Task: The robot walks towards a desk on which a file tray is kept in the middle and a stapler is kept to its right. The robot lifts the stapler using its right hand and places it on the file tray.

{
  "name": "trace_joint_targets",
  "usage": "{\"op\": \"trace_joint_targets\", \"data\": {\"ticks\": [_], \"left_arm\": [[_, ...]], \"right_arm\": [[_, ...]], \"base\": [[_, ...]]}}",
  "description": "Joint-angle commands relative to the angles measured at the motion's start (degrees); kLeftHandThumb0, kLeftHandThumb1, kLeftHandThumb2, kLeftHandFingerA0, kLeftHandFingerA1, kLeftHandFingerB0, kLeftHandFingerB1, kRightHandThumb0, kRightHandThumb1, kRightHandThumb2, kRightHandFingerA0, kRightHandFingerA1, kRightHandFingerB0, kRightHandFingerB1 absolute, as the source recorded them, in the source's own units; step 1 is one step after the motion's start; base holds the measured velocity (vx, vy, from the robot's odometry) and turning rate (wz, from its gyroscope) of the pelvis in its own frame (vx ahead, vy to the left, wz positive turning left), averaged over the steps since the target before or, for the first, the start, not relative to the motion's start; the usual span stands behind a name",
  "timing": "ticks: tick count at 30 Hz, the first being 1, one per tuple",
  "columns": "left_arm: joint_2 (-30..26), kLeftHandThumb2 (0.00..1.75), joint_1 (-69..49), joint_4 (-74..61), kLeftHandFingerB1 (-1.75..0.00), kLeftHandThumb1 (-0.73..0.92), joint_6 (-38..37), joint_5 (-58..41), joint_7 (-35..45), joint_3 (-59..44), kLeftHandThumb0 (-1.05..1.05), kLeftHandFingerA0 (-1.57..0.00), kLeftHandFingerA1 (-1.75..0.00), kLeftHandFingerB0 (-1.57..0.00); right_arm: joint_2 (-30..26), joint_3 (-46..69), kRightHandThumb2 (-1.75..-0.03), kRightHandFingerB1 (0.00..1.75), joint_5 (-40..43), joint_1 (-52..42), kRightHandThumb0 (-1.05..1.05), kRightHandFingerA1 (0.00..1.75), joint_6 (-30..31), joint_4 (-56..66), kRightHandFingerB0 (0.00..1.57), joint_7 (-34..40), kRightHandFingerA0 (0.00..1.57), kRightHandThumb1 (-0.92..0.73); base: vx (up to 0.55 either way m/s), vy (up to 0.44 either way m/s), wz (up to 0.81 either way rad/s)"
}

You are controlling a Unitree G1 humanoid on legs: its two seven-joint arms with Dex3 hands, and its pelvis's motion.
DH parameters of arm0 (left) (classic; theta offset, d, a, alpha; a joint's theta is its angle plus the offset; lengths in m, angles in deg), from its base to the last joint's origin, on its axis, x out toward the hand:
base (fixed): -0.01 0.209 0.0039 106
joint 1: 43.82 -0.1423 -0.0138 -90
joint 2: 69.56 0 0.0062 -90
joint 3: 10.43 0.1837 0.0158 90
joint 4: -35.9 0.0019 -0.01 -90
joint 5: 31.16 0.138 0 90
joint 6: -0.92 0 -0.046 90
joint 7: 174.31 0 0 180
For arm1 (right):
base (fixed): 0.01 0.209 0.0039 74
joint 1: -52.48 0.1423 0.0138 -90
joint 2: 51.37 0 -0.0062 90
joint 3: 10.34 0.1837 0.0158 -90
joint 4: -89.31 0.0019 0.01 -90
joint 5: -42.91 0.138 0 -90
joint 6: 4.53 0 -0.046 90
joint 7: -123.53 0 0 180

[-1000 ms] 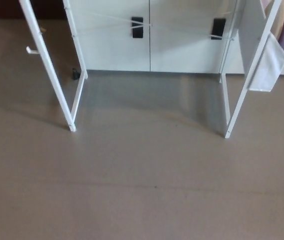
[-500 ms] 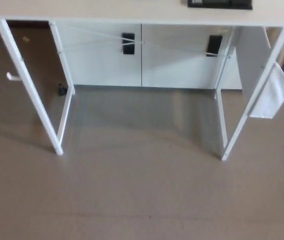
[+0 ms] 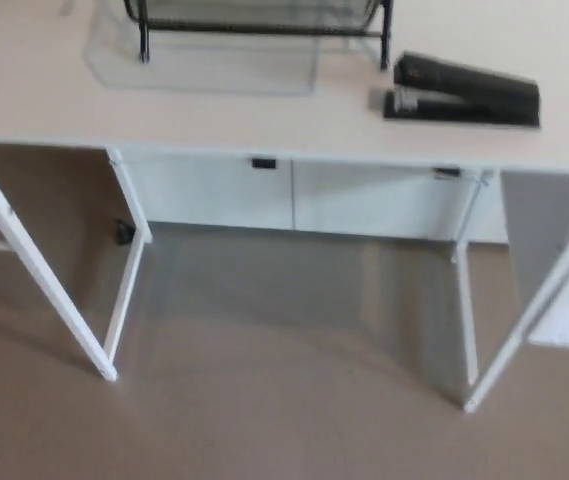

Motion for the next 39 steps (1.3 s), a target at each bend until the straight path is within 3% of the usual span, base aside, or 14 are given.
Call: {"op": "trace_joint_targets", "data": {"ticks": [1,3,5,6,10,11,15,17,19,29,33,34,37,39], "left_arm": [[-1.2,1.04,-0.5,-0.3,-0.06,0.77,1.4,0.1,0.1,0.1,-0.88,0.0,-0.18,0.0],[-1.2,1.03,-0.7,-1.0,-0.04,0.77,2.4,-0.3,0.3,-0.1,-0.9,0.0,-0.16,0.0],[-1.1,1.03,-0.7,-1.1,-0.05,0.77,2.7,-0.4,0.2,-0.2,-0.89,0.0,-0.16,0.0],[-1.0,1.02,-1.1,-2.1,-0.05,0.75,3.0,-1.3,0.4,-1.0,-0.87,0.0,-0.16,0.0],[-1.0,1.03,-0.7,-1.3,-0.05,0.76,2.4,-0.5,0.0,-0.8,-0.88,0.0,-0.17,0.0],[-1.0,1.02,-0.7,-1.3,-0.04,0.77,2.3,-0.3,-0.2,-0.7,-0.9,0.0,-0.15,0.0],[-1.1,1.03,-1.6,-3.0,-0.05,0.77,2.6,-0.2,0.6,-0.3,-0.89,0.0,-0.17,0.0],[-1.0,1.02,-1.3,-2.3,-0.01,0.77,2.9,-1.0,0.9,-1.1,-0.92,0.0,-0.14,0.0],[-1.1,1.03,-1.3,-2.1,-0.06,0.76,2.7,-0.6,0.7,-0.8,-0.88,0.0,-0.18,0.0],[-1.1,1.03,-1.2,-1.3,-0.08,0.76,1.6,0.1,0.1,0.0,-0.86,0.0,-0.2,0.0],[-1.2,1.04,-1.3,-1.2,-0.09,0.77,1.1,0.8,-0.7,0.6,-0.85,0.0,-0.22,0.0],[-1.2,1.04,-1.4,-1.5,-0.06,0.78,1.1,0.7,-0.4,0.6,-0.88,0.0,-0.19,0.0],[-1.1,1.05,-1.6,-1.4,-0.07,0.77,1.0,0.2,0.2,0.4,-0.88,0.0,-0.19,0.0],[-1.0,1.04,-1.1,-0.4,-0.07,0.76,1.0,-0.3,0.3,-0.1,-0.88,0.0,-0.18,0.0]], "right_arm": [[-0.5,-0.2,-0.84,0.2,-0.1,-0.4,-0.67,0.48,-0.1,-0.2,0.0,0.7,0.08,-0.45],[-0.3,0.0,-0.59,0.24,0.2,-0.8,-0.63,0.37,-0.2,-0.1,0.0,0.8,0.17,-0.63],[0.2,0.8,-0.58,0.23,1.0,-0.6,-0.6,0.37,-0.7,-0.6,0.02,0.9,0.15,-0.62],[0.2,0.8,-0.84,0.25,1.2,-1.4,-0.6,0.39,1.4,1.5,0.0,0.3,0.01,-0.45],[-0.3,-0.2,-0.63,0.16,-0.5,-1.4,-0.6,0.31,0.9,1.2,0.04,1.2,0.07,-0.63],[-0.5,-0.1,-0.85,0.22,-0.1,-1.7,-0.63,0.37,1.1,1.8,0.0,0.3,0.01,-0.47],[-0.6,-0.3,-0.87,0.18,-0.2,-1.6,-0.68,0.27,0.0,1.0,0.0,0.0,0.0,-0.49],[0.2,0.8,-0.59,0.24,1.0,-0.9,-0.57,0.32,0.6,0.0,0.0,0.7,0.06,-0.63],[0.3,1.4,-0.82,0.21,1.9,-0.9,-0.62,0.42,1.0,0.1,0.0,-0.5,0.0,-0.43],[0.4,1.3,-0.85,0.23,0.8,-0.7,-0.63,0.44,0.2,0.1,0.0,1.1,0.02,-0.46],[0.1,1.7,-0.84,0.25,1.6,-0.5,-0.59,0.45,-1.0,-1.1,0.0,-0.2,0.0,-0.44],[0.1,1.7,-0.59,0.22,1.6,-0.5,-0.58,0.37,-0.7,-1.0,0.03,-0.1,0.15,-0.62],[-0.4,1.4,-0.81,0.21,1.0,0.5,-0.63,0.47,-0.3,-2.2,0.03,0.2,0.13,-0.49],[-0.5,1.4,-0.59,0.23,1.1,1.0,-0.6,0.36,-0.7,-3.4,0.0,-0.5,0.17,-0.63]], "base": [[0.28,-0.063,-0.07],[0.33,-0.029,-0.01],[0.28,0.034,-0.16],[0.29,0.068,-0.25],[0.33,0.133,-0.18],[0.4,0.167,0.68],[0.38,0.133,-0.25],[0.27,0.108,0.0],[0.13,0.057,0.03],[0.16,-0.101,0.0],[0.0,0.008,-0.03],[0.01,0.084,-0.09],[0.03,0.159,-0.12],[0.04,0.241,-0.14]]}}
